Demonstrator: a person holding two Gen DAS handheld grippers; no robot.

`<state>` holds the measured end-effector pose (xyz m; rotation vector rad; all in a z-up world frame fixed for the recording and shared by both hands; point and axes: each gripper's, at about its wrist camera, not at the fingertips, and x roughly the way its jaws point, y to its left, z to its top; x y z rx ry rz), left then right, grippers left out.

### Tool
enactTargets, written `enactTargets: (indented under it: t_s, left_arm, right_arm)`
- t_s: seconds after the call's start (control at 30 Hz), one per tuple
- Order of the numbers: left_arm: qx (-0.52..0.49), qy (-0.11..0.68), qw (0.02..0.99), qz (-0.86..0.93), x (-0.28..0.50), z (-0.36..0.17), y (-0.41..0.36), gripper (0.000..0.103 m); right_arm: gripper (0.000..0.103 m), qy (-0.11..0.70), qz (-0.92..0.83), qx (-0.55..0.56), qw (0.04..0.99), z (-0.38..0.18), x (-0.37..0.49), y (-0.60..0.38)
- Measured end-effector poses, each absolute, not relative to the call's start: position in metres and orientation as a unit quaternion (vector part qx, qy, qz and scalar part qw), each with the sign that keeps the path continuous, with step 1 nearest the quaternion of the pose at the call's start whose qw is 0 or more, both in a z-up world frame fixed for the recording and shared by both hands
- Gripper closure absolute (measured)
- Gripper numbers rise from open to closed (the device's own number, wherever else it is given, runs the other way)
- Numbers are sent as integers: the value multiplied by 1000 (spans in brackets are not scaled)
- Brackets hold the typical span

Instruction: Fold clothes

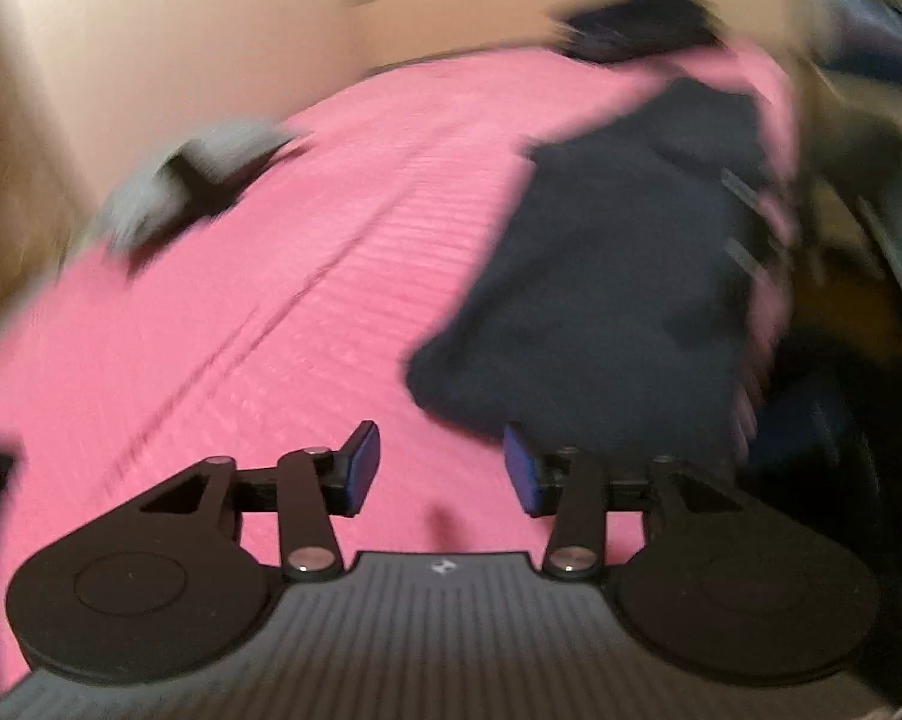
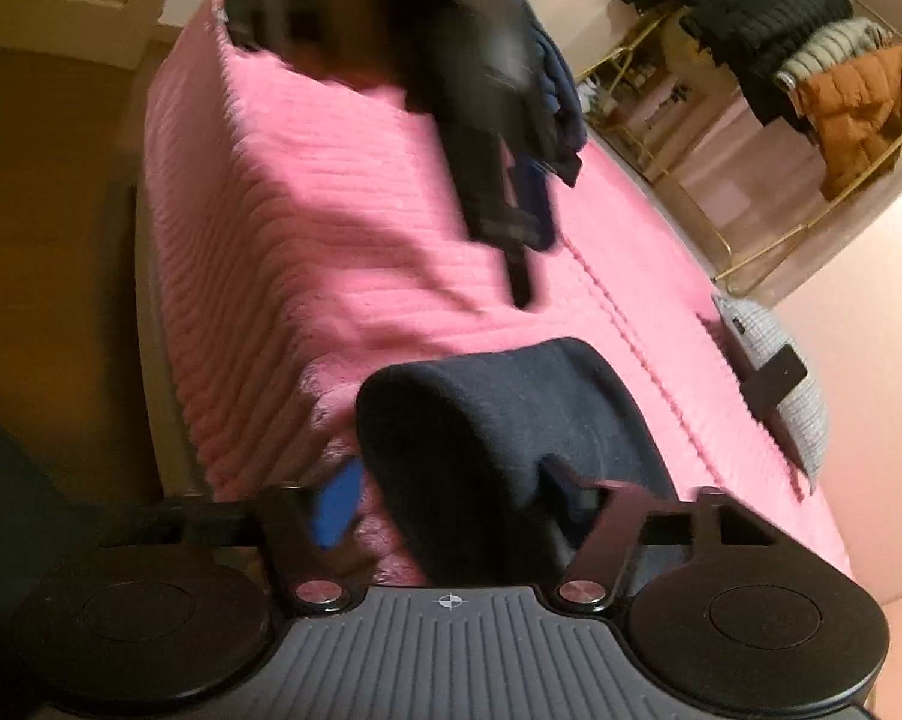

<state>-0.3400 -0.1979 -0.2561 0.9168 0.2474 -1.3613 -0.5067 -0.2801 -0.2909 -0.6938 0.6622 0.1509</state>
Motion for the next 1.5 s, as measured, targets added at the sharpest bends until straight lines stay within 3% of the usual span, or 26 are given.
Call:
enactTargets:
  t_s: [0.1,0.27,0.3,0.33,0.37,0.4,0.47,0.5,0.53,0.67,0.83,0.97,1.0,1.03,1.07,1.13,1.2,1.33,1.5]
  left_arm:
    - [499,22,620,-605,-372,-275,-191,41]
    - [561,-87,558,-605,-400,-301,-206,39]
    - [569,-104,548,-605,-403,-305,-211,40]
    - [573,-116,543,-603,-404,-308,-216,47]
    - [574,-115,542,-603,-404,-308,-221,61]
    - [571,-101,539,-610,-402,-305,-226,66]
    - [559,-77,543,-622,-397,-296,-230,78]
    - [549,-62,548,-628,-393,-290,-232,79]
    - [535,-45,555,-635,-388,-283,-234,82]
    - [464,17,591,-660,-369,-246,-243,84]
    - [460,13,592,-662,-369,-224,-252,84]
    - [471,15,588,-657,-373,-225,-250,84]
    - [472,16,588,-656,-374,-226,-249,84]
    - [471,19,590,-655,-371,-225,-249,84]
    - [469,24,594,-654,-370,-225,-250,84]
    - [460,30,610,-645,-371,-224,-249,81]
    - [447,32,635,-629,-373,-221,-246,74]
    - [362,16,724,-587,-379,-199,-239,45]
    - [311,10,768,-561,-389,-177,-245,44]
  right_arm:
    - [78,315,66,-299,898,-281,-508,-291]
    - [81,308,54,-242,919,-265,-510,-310]
    - [81,307,52,-230,922,-261,-511,-313]
    - [81,305,50,-219,926,-258,-511,-317]
    - [81,303,47,-207,929,-255,-512,-321]
    - [80,303,47,-208,929,-253,-515,-321]
    - [59,297,35,-226,927,-255,-526,-320]
    - [25,293,27,-235,926,-258,-532,-320]
    - [14,288,18,-243,926,-261,-538,-321]
    - [14,289,-9,-297,910,-276,-546,-320]
    - [14,269,-49,-378,884,-293,-533,-314]
    - [14,251,-72,-374,890,-293,-521,-318]
    - [21,247,-69,-373,891,-293,-519,-317]
    - [40,248,-65,-374,891,-293,-517,-316]
    - [50,252,-65,-376,889,-296,-513,-315]
    - [80,262,-63,-359,894,-298,-506,-318]
    - [83,260,-66,-323,908,-290,-507,-325]
    - [84,210,-98,-211,950,-246,-519,-352]
    - [84,87,-165,18,982,-183,-568,-438]
